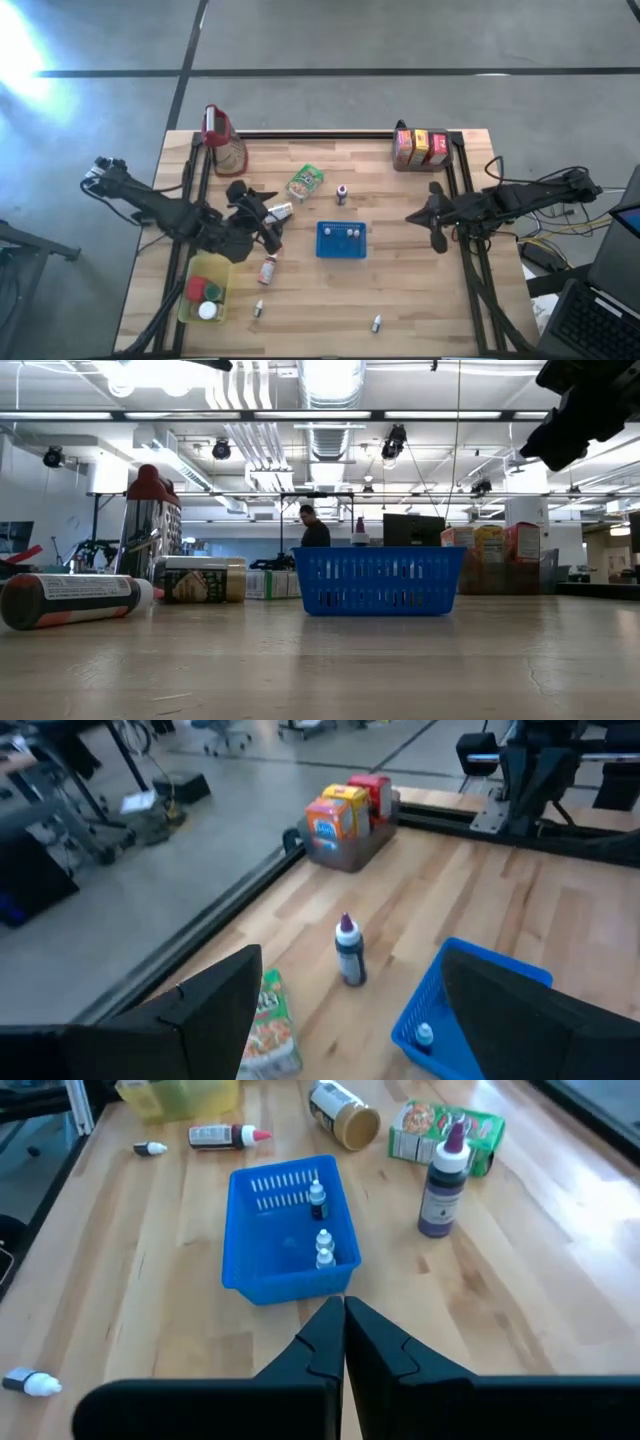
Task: Pick & Place Kitchen Items
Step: Put the green cereal box into the black bin
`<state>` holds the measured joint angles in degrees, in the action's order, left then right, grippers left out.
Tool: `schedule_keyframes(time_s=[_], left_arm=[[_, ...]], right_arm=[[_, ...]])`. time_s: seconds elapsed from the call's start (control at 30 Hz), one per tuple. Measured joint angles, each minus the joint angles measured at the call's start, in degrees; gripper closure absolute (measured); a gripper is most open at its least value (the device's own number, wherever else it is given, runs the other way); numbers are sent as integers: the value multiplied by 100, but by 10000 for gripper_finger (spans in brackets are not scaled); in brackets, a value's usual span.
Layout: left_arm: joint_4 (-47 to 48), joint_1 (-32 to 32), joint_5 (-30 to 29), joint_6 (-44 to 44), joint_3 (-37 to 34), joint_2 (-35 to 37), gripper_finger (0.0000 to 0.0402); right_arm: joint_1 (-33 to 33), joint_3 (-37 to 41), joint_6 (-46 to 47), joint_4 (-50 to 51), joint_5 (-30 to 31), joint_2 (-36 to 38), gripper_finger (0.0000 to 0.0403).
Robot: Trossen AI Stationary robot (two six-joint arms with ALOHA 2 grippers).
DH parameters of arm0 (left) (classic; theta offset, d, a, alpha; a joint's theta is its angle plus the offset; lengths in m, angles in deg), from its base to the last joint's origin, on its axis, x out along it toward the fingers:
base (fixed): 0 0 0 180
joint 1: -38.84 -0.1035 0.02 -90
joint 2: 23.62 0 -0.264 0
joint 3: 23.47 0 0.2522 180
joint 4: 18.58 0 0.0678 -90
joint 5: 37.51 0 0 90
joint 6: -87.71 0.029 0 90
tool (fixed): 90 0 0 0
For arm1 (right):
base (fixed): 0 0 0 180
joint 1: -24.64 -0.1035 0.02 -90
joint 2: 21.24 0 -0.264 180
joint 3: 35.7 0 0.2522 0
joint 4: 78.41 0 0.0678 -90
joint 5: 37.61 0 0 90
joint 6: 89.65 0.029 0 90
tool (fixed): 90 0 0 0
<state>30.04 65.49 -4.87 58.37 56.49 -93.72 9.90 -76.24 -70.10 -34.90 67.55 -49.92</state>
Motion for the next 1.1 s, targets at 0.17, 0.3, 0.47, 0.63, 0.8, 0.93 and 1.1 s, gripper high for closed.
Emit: schedule_keyframes(time_s=[0.17, 0.3, 0.47, 0.63, 0.8, 0.93, 1.1], left_arm=[[-685, -182, -85, 335, -299, -38, 90], [-1381, -425, 307, 620, -776, -39, 90], [-2404, -757, 834, 954, -1276, -40, 90], [-3235, -918, 871, 1463, -1540, -40, 90], [-3490, -934, 867, 1801, -1590, -38, 90], [-3483, -933, 869, 1741, -1590, -38, 90], [-3467, -933, 869, 1955, -1590, -38, 90]], right_arm=[[2, 35, -72, 49, 0, 307, 394], [2, 35, -74, 49, 0, 475, 394], [0, 37, -33, 49, -2, 546, 394], [0, 37, -53, 49, -2, 531, 394], [2, 39, -53, 49, -2, 531, 394], [2, 37, -50, 47, -2, 533, 394], [2, 37, -53, 47, -4, 531, 394]])
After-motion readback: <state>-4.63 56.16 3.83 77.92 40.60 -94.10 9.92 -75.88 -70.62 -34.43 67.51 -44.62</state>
